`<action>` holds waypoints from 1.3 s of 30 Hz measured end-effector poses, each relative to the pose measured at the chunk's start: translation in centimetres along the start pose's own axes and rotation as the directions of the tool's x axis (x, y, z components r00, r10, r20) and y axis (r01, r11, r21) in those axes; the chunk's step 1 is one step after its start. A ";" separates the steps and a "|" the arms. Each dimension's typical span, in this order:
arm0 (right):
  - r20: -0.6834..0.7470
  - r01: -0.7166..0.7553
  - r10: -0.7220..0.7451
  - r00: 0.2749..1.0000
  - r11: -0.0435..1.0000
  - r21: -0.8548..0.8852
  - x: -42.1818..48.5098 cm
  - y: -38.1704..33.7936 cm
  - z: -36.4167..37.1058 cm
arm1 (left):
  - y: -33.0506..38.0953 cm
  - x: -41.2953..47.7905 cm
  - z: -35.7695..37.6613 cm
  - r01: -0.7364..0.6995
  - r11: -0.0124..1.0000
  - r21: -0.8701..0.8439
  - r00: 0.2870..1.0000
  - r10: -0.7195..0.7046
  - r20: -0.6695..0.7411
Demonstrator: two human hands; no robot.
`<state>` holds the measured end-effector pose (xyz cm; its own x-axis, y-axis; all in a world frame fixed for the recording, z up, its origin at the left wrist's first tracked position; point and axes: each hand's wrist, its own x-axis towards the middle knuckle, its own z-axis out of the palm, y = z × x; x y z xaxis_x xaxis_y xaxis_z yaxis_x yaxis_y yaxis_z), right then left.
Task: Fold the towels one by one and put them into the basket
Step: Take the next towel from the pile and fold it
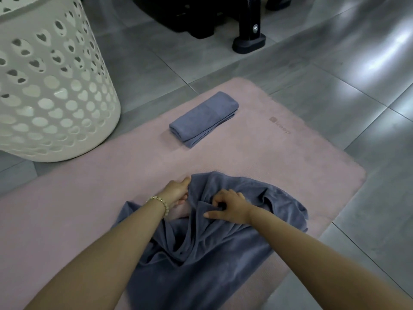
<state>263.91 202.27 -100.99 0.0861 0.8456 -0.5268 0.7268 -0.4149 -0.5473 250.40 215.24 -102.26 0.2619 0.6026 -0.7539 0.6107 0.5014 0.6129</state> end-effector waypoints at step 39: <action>-0.265 0.238 -0.033 0.964 0.553 0.799 -2.7 0.2 -7.0 | 6.1 -7.1 3.0 -0.485 0.811 -0.327 0.855 0.518 0.017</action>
<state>268.62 202.22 -95.08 0.2399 0.9174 -0.3174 -0.1219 -0.2959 -0.9474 254.54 212.18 -93.86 0.5527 0.7648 -0.3312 0.1236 0.3177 0.9401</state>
